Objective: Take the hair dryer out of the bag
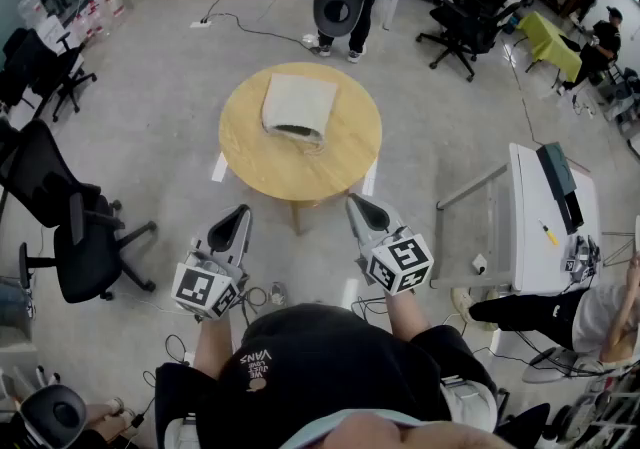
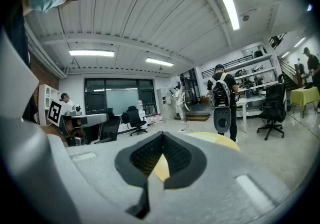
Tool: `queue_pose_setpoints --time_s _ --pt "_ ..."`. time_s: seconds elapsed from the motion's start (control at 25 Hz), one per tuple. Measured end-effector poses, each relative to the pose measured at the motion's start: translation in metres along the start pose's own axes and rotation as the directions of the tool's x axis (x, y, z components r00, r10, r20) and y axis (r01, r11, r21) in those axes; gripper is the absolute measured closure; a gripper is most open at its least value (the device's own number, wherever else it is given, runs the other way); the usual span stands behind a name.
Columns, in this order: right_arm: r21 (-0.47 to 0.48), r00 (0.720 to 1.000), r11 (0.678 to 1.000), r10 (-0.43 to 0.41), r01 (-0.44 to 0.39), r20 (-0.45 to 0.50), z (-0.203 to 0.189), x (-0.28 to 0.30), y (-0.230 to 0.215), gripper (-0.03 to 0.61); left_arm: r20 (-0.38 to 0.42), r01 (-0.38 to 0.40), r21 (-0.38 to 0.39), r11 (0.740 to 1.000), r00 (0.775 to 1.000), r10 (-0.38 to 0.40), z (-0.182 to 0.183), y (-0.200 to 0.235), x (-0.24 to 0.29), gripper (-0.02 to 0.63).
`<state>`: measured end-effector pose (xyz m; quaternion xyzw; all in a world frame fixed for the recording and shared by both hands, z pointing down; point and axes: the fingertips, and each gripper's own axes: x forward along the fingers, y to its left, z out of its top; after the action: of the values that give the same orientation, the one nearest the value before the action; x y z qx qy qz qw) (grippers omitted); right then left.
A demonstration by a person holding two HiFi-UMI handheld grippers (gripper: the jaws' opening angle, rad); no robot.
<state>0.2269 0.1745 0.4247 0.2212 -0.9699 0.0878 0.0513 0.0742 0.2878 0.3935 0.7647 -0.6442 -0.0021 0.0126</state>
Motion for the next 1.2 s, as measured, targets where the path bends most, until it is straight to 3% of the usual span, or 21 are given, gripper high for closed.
queue_pose_setpoints --time_s 0.44,0.68,0.88,1.2 --pt "0.0 0.999 0.999 0.032 -0.032 -0.004 -0.011 -0.013 0.0 0.58 -0.02 -0.063 0.0 0.998 0.998 0.063 -0.02 -0.027 -0.01 0.598" --pt "0.009 0.999 0.999 0.038 -0.037 -0.023 -0.014 -0.009 0.001 0.58 -0.031 -0.026 -0.014 1.0 0.999 0.026 -0.024 -0.025 0.002 0.598" --pt "0.01 1.0 1.0 0.01 -0.01 -0.024 -0.012 0.007 -0.004 0.58 -0.024 0.002 -0.022 1.0 1.0 -0.002 -0.026 -0.009 0.019 0.598" --pt "0.038 0.999 0.998 -0.041 0.042 -0.031 -0.01 0.071 0.004 0.58 -0.061 0.059 -0.016 0.998 0.996 -0.06 -0.028 0.061 0.036 0.598"
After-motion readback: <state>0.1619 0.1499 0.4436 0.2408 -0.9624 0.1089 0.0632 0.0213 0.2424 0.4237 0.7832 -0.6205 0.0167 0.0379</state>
